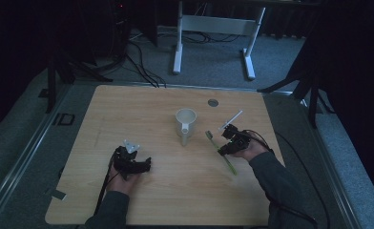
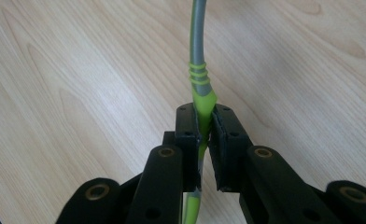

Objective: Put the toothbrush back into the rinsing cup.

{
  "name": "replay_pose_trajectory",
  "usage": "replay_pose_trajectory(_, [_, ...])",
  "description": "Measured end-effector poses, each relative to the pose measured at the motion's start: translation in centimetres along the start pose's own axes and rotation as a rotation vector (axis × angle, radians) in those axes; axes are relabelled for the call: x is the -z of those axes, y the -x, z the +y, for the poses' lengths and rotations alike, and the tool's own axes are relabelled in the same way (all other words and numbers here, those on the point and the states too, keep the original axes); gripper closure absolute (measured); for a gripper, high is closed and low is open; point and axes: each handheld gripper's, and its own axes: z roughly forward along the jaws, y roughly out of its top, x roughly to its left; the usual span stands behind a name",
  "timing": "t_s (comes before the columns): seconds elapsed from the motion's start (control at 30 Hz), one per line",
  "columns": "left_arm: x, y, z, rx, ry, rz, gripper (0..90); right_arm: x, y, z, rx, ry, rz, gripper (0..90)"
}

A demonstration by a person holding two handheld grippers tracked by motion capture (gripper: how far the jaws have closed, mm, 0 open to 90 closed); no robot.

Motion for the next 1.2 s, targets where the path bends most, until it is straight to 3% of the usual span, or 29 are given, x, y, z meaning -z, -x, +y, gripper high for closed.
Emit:
replay_pose_trajectory(0.7, [-0.01,0.0,0.0,0.001,0.002,-0.001,11.9,0.88,0.71,0.17,-0.064,0.11,0.015,81.9])
replay_pose_trajectory(1.2, [0.0,-0.01,0.0,-0.001,0.0,0.0,11.9,0.77,0.94,0.43,-0.082,0.151,0.031,81.9])
